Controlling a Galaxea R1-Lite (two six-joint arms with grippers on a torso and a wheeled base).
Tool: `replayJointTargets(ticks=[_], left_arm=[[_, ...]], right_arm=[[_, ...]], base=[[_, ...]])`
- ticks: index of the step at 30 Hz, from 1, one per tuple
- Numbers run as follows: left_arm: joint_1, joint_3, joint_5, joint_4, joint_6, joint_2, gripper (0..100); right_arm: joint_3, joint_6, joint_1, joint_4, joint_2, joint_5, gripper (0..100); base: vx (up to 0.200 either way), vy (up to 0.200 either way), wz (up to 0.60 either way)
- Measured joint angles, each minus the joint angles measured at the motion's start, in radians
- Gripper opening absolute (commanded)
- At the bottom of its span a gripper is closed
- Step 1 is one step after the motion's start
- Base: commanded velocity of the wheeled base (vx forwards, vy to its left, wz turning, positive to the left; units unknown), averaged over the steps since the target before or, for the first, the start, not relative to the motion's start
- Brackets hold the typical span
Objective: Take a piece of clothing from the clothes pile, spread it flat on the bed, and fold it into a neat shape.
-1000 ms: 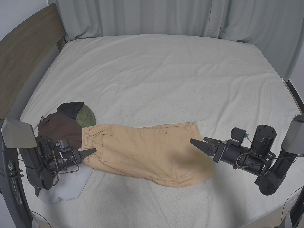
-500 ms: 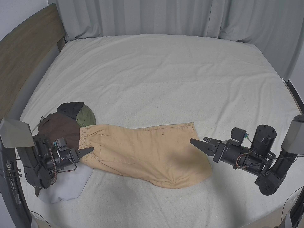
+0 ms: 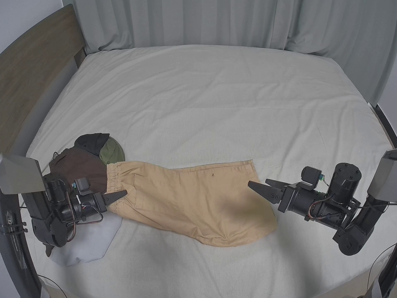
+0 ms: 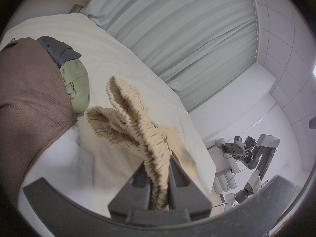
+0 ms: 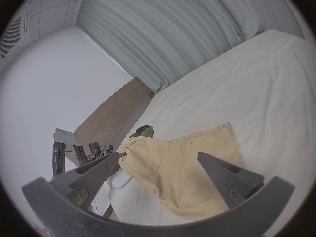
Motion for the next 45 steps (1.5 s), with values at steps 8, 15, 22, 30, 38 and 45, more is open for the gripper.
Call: replayJointTargets(ticks=[8, 15, 22, 30, 38, 45], left_arm=[[-0.012, 0.009, 0.001, -0.001, 0.000, -0.014, 0], [-0.017, 0.011, 0.001, 0.000, 0.000, -0.019, 0], [-0.040, 0.020, 0.003, -0.001, 0.001, -0.026, 0], [-0.081, 0.020, 0.078, 0.000, -0.002, -0.033, 0], [-0.109, 0.018, 0.095, -0.001, -0.001, -0.036, 0], [-0.124, 0.019, 0.096, -0.001, -0.010, -0.038, 0]], right_arm=[[0.000, 0.000, 0.000, 0.000, -0.001, 0.001, 100], [0.001, 0.000, 0.000, 0.000, -0.001, 0.001, 100], [0.000, 0.000, 0.001, 0.000, -0.001, 0.001, 100], [-0.001, 0.000, 0.001, 0.000, -0.003, 0.000, 100], [-0.003, 0.000, 0.001, 0.000, -0.003, 0.001, 100], [-0.001, -0.001, 0.001, 0.000, -0.003, 0.001, 100]], base=[[0.000, 0.000, 0.00], [0.000, 0.000, 0.00], [0.000, 0.000, 0.00], [0.000, 0.000, 0.00], [0.000, 0.000, 0.00], [0.000, 0.000, 0.00]])
